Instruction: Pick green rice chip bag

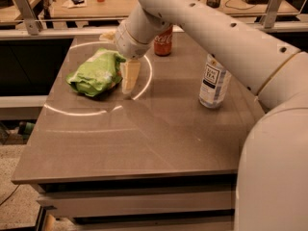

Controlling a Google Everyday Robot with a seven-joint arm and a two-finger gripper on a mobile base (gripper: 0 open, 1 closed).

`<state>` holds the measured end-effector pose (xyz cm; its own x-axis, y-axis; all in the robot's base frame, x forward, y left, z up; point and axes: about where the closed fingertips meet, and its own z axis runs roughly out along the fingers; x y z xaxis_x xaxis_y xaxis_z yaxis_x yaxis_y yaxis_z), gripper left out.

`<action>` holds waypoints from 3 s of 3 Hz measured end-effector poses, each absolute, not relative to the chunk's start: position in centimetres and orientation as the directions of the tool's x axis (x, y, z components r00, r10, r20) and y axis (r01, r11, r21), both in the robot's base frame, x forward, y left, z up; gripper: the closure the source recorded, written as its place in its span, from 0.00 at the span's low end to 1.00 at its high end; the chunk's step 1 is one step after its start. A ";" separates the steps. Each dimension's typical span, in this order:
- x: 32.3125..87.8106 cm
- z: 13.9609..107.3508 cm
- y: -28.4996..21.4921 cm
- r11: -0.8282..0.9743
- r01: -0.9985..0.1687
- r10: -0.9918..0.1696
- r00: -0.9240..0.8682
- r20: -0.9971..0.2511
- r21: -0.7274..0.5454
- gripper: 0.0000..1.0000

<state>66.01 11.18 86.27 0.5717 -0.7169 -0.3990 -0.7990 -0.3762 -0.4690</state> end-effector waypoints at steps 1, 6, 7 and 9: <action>67.1 85.8 12.2 -0.397 -0.797 -0.699 0.584 -0.412 -0.456 0.00; 65.0 85.9 10.6 -0.408 -0.823 -0.711 0.557 -0.428 -0.394 1.00; 64.3 86.1 10.3 -0.401 -0.830 -0.720 0.547 -0.427 -0.388 1.00; 64.3 88.7 9.6 -0.304 -0.831 -0.726 0.519 -0.451 -0.466 1.00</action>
Offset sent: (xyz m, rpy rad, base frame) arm 0.0202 0.0198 0.0019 0.0258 0.0456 0.0518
